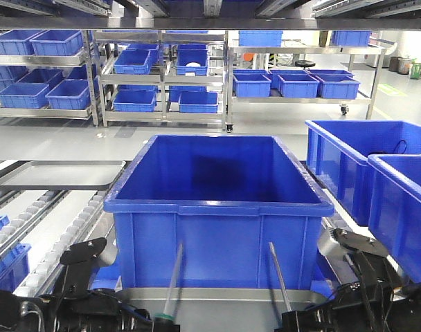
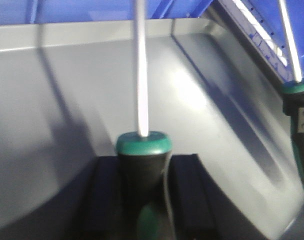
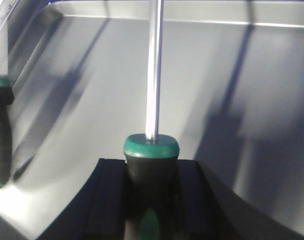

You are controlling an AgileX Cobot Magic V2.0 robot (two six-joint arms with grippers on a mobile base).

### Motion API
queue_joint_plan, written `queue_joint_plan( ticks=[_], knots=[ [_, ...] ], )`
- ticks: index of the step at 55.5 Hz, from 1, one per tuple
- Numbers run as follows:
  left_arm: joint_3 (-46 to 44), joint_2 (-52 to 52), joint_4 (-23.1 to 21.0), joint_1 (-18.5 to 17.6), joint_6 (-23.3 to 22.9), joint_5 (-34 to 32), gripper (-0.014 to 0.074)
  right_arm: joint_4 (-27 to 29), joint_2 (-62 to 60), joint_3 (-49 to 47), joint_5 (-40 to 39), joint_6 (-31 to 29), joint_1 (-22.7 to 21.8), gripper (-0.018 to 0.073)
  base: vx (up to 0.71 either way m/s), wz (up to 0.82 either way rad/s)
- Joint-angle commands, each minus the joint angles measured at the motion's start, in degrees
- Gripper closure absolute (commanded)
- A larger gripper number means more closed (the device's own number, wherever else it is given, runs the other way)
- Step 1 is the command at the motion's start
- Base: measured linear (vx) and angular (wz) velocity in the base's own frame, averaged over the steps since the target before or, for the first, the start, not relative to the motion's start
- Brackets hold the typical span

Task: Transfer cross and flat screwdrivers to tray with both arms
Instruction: 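Lower both screwdrivers onto the tray and open both grippers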

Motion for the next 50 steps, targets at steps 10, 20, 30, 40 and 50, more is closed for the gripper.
queue_joint_plan(
  ticks=[10,20,30,40,50],
  knots=[
    [-1.6,-1.7,-2.4,-0.2,0.2,-2.2,0.0055,1.6,-1.4,-1.7,-4.7,-0.9,-0.1,0.0092,0.0,0.0],
    [-1.7,-3.7,-2.4,-0.2,0.2,-5.6,0.007,1.6,-2.1,-1.9,-7.4,-1.2,-0.1,0.0024,0.0,0.0],
    [-1.7,-9.2,-2.4,-0.2,0.2,-11.2,0.0088,1.6,-5.5,-1.9,-10.0,-3.6,-0.1,0.0026,0.0,0.0],
    [-1.7,-13.0,-2.4,-0.2,0.2,-15.9,0.0104,1.6,-8.2,-1.9,-9.8,-4.7,-0.1,0.0026,0.0,0.0],
    [-1.6,-13.1,-2.4,-0.2,0.2,-16.0,0.0105,1.8,-8.3,-1.9,-9.5,-4.7,-0.1,0.0026,0.0,0.0]
  ],
)
